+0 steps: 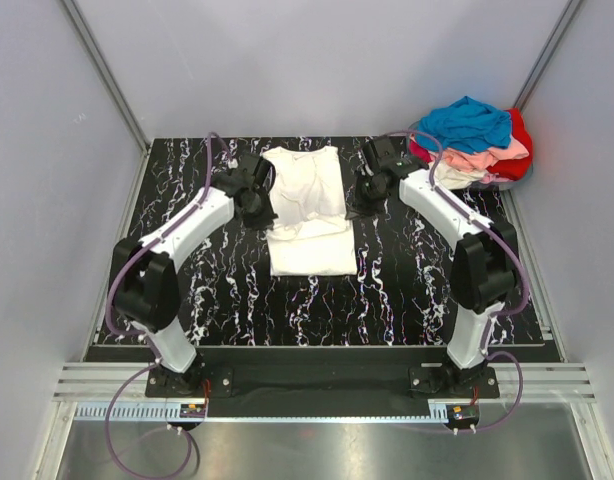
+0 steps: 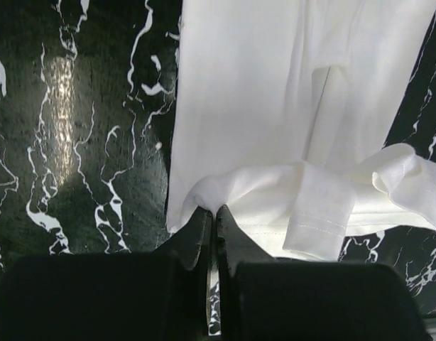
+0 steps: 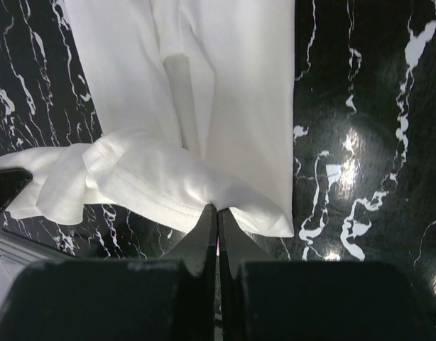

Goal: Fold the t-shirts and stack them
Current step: Fold the tshirt

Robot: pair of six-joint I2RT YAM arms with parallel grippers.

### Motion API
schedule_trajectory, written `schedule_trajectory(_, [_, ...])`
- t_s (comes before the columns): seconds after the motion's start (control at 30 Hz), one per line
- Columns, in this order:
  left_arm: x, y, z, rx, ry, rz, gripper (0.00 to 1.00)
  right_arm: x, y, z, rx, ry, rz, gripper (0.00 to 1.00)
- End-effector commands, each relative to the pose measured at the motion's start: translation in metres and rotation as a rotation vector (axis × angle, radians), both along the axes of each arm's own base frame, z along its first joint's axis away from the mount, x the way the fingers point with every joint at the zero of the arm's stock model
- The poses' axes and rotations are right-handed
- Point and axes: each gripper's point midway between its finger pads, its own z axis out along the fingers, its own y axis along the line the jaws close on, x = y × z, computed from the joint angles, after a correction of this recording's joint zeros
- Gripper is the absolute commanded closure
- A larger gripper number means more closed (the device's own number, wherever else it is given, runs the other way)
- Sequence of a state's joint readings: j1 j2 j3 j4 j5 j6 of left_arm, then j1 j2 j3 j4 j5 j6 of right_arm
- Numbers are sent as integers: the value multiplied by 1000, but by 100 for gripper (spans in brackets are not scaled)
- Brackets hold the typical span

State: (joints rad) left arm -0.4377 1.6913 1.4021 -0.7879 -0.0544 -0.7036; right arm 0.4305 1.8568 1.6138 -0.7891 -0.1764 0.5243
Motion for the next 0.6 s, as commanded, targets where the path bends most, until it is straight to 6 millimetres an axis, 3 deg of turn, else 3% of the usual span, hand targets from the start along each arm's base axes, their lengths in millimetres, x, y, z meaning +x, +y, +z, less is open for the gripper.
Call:
schedule_trajectory(0.0, [24,-1,22,-14,-45,-35,99,18,4,15,25,-40,44,100])
schedule_trajectory(0.23, [46,6,13,2,-19,-31,99,43,6,12,36,-30,48,100])
schedule_trajectory(0.57, [70,4,-32,-14,68,-58,96,67,12,-16,66,24,30,100])
